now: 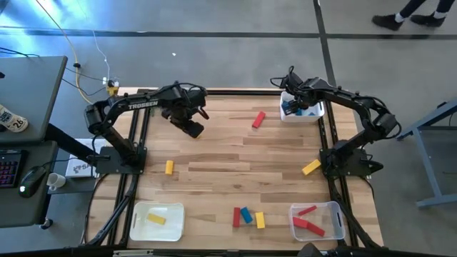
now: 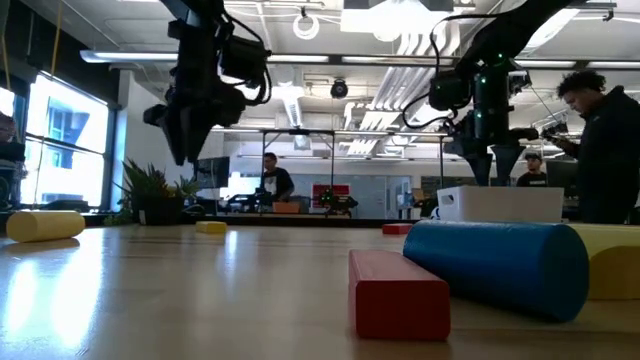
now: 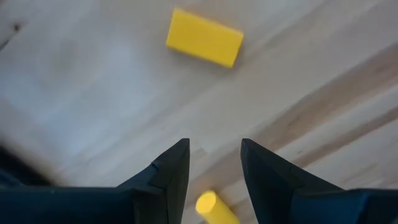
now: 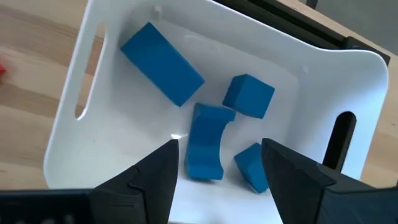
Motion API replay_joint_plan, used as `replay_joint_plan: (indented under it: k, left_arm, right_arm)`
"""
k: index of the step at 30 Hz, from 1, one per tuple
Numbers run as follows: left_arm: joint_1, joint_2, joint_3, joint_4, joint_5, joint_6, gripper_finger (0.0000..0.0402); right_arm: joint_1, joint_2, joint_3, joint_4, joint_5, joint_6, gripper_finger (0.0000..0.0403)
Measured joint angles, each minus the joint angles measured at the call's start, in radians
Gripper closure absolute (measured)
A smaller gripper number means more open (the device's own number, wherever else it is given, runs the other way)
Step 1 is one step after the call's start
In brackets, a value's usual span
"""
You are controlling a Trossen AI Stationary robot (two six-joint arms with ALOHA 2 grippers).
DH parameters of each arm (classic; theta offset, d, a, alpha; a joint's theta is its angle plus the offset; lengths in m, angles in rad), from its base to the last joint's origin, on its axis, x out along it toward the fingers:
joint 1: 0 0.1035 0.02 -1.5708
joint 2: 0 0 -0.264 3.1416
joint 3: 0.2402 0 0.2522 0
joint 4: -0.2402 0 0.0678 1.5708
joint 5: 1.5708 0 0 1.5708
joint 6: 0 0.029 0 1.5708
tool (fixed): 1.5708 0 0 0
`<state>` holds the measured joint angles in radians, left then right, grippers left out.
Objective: Sort & place blocks by color
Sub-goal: Put the yellow block into the bottom white bin
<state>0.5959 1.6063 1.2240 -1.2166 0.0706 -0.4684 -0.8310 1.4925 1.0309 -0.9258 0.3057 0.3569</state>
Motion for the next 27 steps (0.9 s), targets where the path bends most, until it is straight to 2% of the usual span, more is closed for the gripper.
replay_joint_plan:
  k: [9,13,20,27]
  left_arm:
    - [-0.126,-0.032,-0.005,-0.025,-0.058,-0.136,0.0268]
    - [-0.188,-0.077,-0.073,-0.021,-0.063,-0.225,0.0268]
    - [-0.278,-0.203,-0.255,-0.006,-0.060,-0.485,0.0268]
    - [-0.388,-0.305,-0.347,0.012,-0.056,-0.774,0.0268]
  right_arm:
    - [0.000,0.000,0.000,0.011,-0.001,-0.008,0.0187]
    - [0.000,0.000,0.000,0.012,-0.002,-0.027,0.0187]
    - [0.000,0.000,0.000,0.025,-0.017,-0.052,0.0187]
    - [0.000,0.000,0.001,0.055,-0.028,-0.053,0.0187]
